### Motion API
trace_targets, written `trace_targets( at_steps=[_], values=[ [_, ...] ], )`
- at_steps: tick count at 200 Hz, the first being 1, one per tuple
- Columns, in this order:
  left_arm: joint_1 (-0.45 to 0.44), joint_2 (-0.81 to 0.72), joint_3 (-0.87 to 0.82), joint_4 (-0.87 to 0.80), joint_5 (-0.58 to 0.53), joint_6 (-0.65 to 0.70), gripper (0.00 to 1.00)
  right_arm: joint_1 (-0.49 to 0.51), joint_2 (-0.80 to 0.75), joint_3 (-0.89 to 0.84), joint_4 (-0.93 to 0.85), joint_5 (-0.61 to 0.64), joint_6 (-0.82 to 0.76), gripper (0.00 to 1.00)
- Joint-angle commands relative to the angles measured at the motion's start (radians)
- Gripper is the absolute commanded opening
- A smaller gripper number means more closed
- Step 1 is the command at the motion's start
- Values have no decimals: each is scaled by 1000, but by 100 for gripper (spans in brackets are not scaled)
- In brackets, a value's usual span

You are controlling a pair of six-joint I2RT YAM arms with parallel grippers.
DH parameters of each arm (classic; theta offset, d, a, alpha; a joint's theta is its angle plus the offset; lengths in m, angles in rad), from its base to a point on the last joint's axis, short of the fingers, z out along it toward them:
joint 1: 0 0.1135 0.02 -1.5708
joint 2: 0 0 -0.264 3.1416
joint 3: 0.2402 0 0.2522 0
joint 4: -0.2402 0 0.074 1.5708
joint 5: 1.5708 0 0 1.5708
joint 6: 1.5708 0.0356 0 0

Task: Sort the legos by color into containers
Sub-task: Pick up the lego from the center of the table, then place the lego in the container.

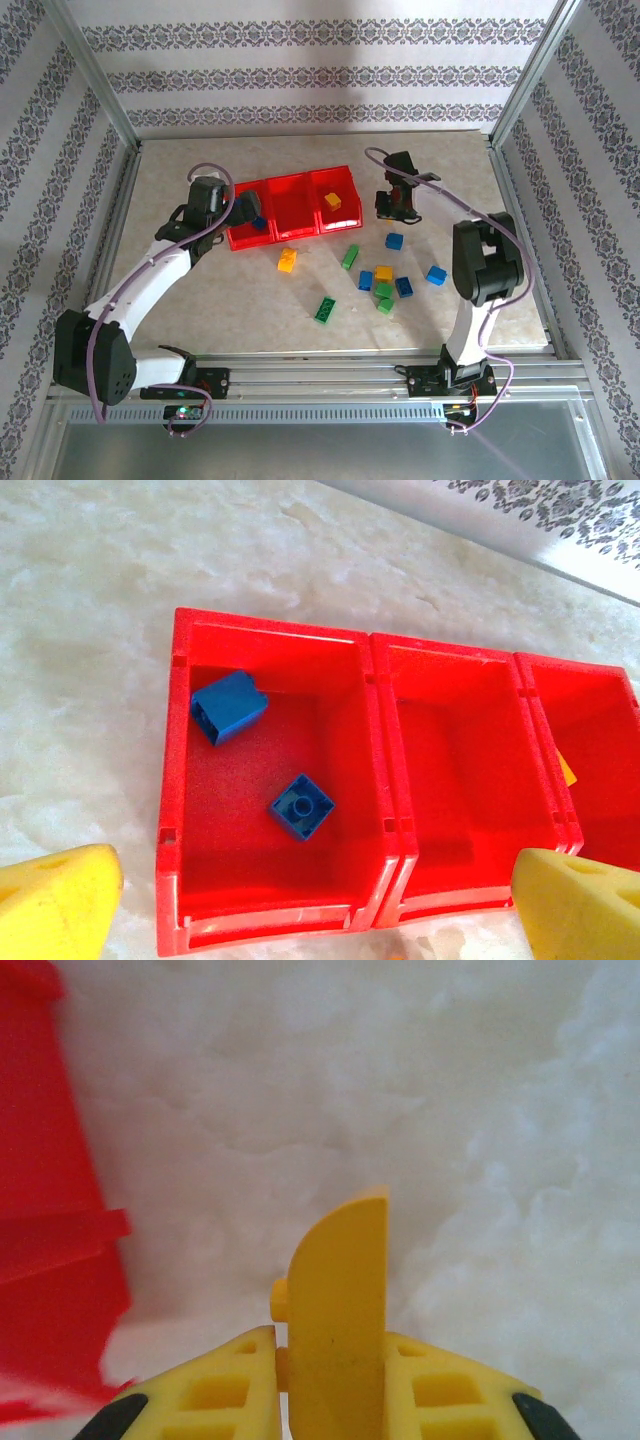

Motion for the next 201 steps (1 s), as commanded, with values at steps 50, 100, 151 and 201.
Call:
trace_targets(
  at_steps=[50, 100, 151, 201],
  values=[
    [11, 14, -27, 75, 56, 7, 100, 158, -171, -7, 33, 72, 90, 13],
    [11, 26, -25, 66, 61, 2, 100, 234, -81, 95, 32, 73, 96, 13],
    [12, 31, -26, 54, 58, 3, 100, 251, 32, 175, 24, 36, 103, 14],
    [11, 34, -31, 52, 59, 7, 100, 255, 125, 235, 31, -11, 108, 15]
  ],
)
